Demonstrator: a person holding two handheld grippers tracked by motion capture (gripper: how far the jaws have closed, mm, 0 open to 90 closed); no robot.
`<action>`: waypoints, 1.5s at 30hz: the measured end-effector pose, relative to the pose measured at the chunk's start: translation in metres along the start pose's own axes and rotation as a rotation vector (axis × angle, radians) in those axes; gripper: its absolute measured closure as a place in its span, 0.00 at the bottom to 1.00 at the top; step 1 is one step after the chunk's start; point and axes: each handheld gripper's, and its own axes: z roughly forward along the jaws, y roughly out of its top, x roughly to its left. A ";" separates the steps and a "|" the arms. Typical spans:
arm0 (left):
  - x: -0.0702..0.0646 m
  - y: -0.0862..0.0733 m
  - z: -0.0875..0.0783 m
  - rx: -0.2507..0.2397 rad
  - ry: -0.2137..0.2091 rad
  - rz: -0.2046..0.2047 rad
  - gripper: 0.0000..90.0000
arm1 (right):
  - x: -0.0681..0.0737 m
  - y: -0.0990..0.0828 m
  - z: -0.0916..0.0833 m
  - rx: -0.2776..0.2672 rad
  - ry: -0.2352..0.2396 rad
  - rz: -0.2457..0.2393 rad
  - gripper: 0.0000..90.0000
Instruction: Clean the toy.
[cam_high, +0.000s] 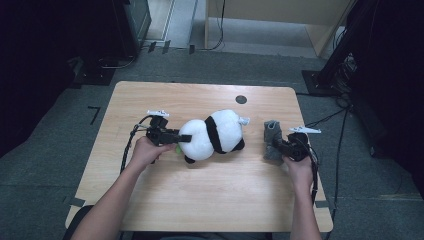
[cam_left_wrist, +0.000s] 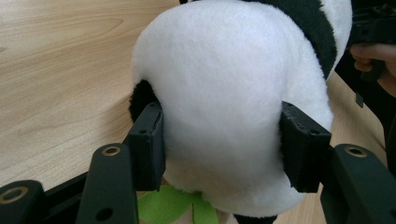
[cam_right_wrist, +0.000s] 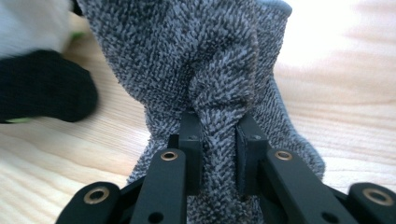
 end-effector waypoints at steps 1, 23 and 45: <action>0.000 0.000 0.000 -0.001 0.001 0.001 0.46 | -0.001 -0.001 0.004 0.007 0.002 0.003 0.85; 0.001 -0.004 0.001 -0.019 0.012 0.007 0.38 | 0.012 0.004 -0.002 -0.058 0.046 -0.067 0.21; -0.001 -0.002 0.002 -0.004 0.034 0.037 0.24 | 0.072 0.013 0.008 -0.102 0.220 -0.186 0.00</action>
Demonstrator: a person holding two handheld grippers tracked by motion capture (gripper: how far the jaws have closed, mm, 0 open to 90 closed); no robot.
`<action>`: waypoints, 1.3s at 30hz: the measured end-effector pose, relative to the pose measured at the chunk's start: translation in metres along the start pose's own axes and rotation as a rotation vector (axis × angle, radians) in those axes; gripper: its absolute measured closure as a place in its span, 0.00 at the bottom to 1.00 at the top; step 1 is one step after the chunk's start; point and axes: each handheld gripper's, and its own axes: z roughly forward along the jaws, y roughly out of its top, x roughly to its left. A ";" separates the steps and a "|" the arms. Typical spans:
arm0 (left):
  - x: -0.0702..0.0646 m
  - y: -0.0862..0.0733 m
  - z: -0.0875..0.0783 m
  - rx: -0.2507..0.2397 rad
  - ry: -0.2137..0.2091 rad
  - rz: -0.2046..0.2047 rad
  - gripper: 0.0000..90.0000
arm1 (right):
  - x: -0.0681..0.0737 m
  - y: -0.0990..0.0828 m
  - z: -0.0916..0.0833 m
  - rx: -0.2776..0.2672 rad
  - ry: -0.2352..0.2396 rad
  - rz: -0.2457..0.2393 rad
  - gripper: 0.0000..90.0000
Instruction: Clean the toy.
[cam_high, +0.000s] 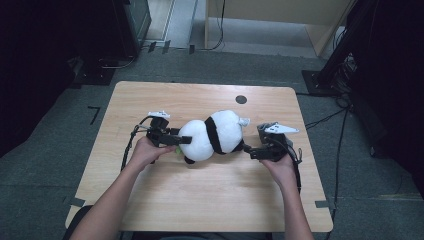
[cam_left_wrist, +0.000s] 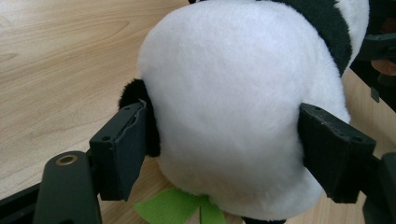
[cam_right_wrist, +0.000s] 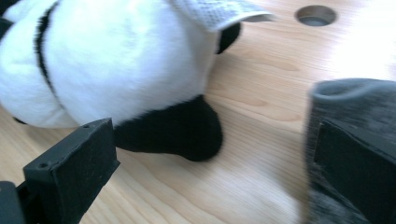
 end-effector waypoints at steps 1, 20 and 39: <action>0.000 0.000 0.000 -0.002 0.001 0.001 0.23 | 0.003 0.000 0.002 0.002 0.010 -0.009 0.00; -0.009 0.000 0.006 0.006 0.009 0.010 0.20 | 0.045 0.009 0.045 -0.025 0.054 -0.108 0.00; -0.018 -0.003 0.010 0.004 0.007 -0.053 0.19 | 0.041 0.018 0.062 -0.046 -0.002 -0.197 0.31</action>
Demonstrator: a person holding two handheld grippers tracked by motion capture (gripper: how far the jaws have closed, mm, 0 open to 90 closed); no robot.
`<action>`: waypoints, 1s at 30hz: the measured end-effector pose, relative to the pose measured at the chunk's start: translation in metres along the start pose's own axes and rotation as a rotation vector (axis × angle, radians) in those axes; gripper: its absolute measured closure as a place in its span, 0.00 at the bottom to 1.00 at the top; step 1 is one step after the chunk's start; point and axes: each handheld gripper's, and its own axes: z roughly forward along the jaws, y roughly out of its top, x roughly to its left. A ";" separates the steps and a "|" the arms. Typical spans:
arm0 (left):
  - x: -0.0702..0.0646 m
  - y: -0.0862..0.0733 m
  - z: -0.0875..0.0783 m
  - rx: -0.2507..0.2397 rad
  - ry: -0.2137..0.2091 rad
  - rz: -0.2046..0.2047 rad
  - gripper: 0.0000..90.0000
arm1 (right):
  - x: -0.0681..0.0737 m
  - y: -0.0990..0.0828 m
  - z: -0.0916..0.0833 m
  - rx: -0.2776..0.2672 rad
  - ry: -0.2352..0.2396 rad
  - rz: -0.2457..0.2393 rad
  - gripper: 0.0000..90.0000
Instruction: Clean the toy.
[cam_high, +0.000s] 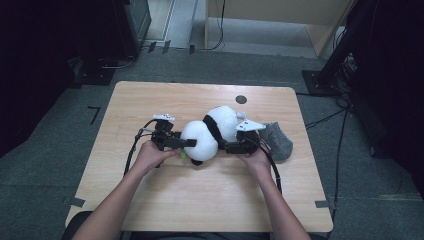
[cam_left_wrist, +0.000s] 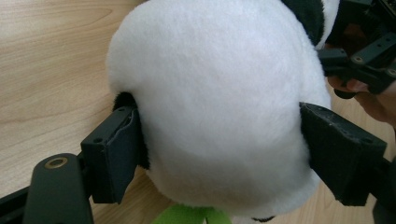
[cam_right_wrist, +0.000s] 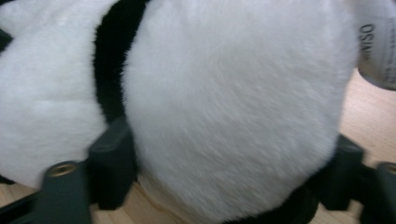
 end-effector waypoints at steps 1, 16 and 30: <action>-0.001 0.000 -0.001 -0.001 0.005 -0.004 0.19 | 0.001 0.000 -0.001 -0.003 -0.005 -0.001 0.38; -0.006 0.011 -0.042 -0.079 -0.091 0.113 0.25 | -0.011 0.020 -0.043 -0.036 0.090 0.011 0.52; -0.032 0.004 -0.015 0.053 -0.324 0.247 0.00 | 0.001 0.025 -0.054 -0.104 0.234 -0.110 0.52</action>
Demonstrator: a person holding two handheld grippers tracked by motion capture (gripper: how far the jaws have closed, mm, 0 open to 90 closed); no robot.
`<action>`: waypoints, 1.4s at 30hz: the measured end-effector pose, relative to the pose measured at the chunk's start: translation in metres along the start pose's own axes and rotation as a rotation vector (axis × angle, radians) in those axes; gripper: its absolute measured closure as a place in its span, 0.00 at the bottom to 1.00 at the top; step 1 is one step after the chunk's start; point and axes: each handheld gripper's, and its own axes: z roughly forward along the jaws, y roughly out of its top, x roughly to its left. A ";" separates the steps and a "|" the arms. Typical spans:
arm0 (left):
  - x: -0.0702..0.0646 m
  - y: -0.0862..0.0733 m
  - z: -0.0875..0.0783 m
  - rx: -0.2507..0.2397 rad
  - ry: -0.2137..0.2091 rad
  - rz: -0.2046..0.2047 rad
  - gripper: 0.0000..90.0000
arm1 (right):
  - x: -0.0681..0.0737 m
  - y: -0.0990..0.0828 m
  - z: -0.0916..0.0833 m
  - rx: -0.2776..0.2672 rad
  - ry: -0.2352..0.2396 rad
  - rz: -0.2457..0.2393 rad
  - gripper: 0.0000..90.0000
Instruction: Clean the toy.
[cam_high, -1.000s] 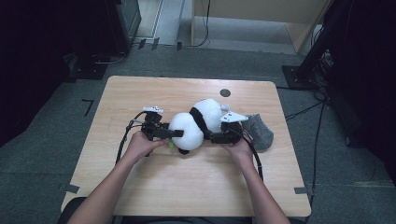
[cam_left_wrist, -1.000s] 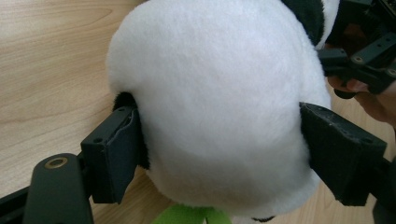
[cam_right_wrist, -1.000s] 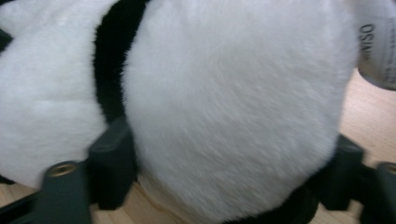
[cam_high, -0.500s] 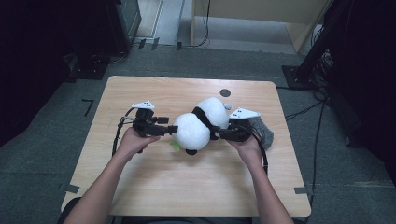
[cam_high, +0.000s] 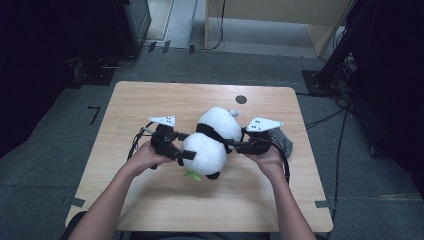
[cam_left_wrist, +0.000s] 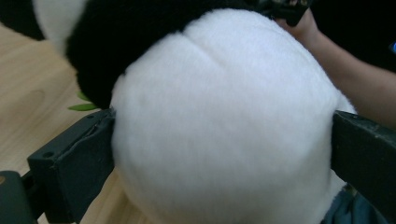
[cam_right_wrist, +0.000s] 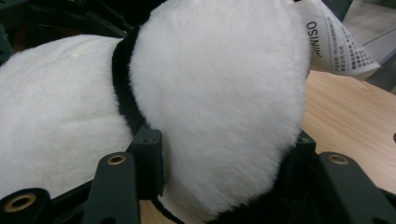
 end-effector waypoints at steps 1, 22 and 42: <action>0.000 0.000 0.003 0.023 0.005 -0.018 0.00 | 0.001 0.000 0.001 0.007 -0.001 -0.009 0.53; -0.011 0.003 0.000 0.058 0.128 0.019 0.57 | -0.006 -0.005 0.006 0.047 -0.016 -0.037 0.32; 0.007 0.012 -0.041 -0.150 0.200 -0.101 0.62 | -0.042 -0.031 -0.026 0.058 -0.188 0.224 0.17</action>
